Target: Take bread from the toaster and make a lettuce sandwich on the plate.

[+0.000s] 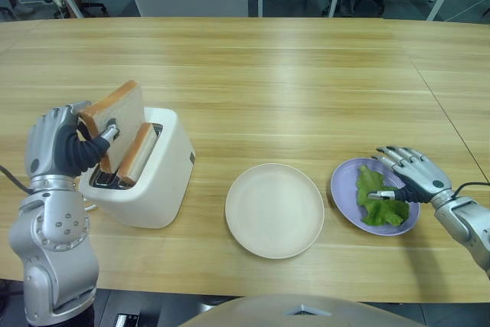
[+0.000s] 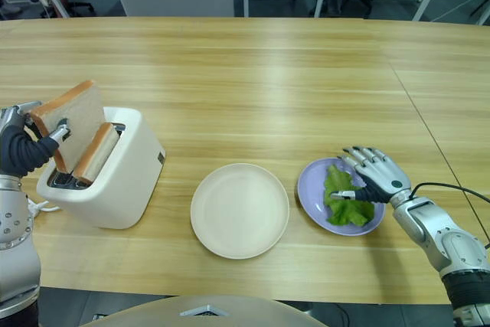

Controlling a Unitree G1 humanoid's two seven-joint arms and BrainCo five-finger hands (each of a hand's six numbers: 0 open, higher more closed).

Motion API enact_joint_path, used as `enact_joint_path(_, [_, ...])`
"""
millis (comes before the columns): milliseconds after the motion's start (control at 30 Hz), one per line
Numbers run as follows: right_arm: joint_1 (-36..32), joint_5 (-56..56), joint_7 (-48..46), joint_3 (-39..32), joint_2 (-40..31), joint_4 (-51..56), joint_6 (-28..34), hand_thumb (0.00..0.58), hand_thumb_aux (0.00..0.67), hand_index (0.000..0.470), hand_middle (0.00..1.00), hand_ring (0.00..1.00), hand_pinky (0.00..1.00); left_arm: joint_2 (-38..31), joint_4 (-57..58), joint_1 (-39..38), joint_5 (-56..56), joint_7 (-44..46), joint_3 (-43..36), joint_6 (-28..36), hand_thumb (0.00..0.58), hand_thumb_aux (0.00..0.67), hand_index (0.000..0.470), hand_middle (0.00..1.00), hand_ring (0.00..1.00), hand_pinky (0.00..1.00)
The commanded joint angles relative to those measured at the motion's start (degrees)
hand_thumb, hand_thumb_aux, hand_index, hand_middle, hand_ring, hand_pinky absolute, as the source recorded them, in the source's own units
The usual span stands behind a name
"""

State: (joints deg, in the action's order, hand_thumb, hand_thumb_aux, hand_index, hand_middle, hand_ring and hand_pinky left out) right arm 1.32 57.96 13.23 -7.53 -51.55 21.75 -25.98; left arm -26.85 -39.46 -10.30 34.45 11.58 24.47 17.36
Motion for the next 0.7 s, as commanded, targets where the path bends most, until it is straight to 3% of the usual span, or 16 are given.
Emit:
enact_joint_path(33, [-2.01, 2.67, 3.78, -5.29, -1.30, 6.79, -1.91, 0.000, 0.000, 0.000, 0.00, 0.00, 0.00, -0.10, -3.18, 2.88, -3.74, -0.95, 3.11, -1.44, 0.580, 0.670, 0.460, 1.00, 1.00, 1.00])
enact_joint_path(100, [-2.97, 3.39, 5.12, -7.13, -1.66, 8.70, -2.08, 0.223, 0.145, 0.099, 0.00, 0.00, 0.00, -0.32, -6.04, 5.89, -6.35, -0.78, 4.09, -1.75, 0.580, 0.670, 0.460, 1.00, 1.00, 1.00])
enact_joint_path(133, [-3.38, 3.38, 5.59, -7.88, -1.79, 9.45, -2.39, 0.223, 0.145, 0.099, 0.00, 0.00, 0.00, -0.50, -7.52, 7.28, -7.52, -0.34, 4.06, -1.76, 0.580, 0.670, 0.460, 1.00, 1.00, 1.00])
enact_joint_path(167, [-3.71, 3.55, 6.13, -8.71, -2.01, 9.82, -2.64, 0.539, 0.491, 0.337, 0.00, 0.00, 0.00, -0.34, -8.94, 8.76, -8.52, -0.05, 3.95, -1.25, 0.580, 0.670, 0.460, 1.00, 1.00, 1.00])
enact_joint_path(233, [-4.16, 3.71, 6.91, -10.25, -2.37, 10.31, -3.13, 0.553, 0.525, 0.361, 0.00, 0.00, 0.00, -0.21, -11.44, 11.04, -10.43, 1.67, 2.27, 0.27, 0.580, 0.670, 0.460, 1.00, 1.00, 1.00])
enact_joint_path(267, [-4.31, 3.83, 7.35, -10.96, -2.50, 10.52, -3.09, 0.580, 0.670, 0.460, 0.00, 0.00, 0.00, 0.06, -12.66, 11.93, -11.12, 2.48, 1.00, 1.22, 0.580, 0.670, 0.460, 1.00, 1.00, 1.00])
enact_joint_path(500, [-5.21, 1.12, 9.85, -11.65, -2.93, 9.27, -3.99, 0.580, 0.670, 0.460, 0.00, 0.00, 0.00, 1.83, -17.42, 13.90, -12.34, 6.18, -11.15, 5.14, 0.580, 0.670, 0.460, 1.00, 1.00, 1.00])
enact_joint_path(700, [-4.38, -3.63, 12.01, -7.77, -3.63, 3.09, -5.05, 0.580, 0.670, 0.460, 0.00, 0.00, 0.00, 6.24, -15.21, 10.57, -10.24, 7.17, -27.71, 6.27, 0.580, 0.670, 0.460, 1.00, 1.00, 1.00])
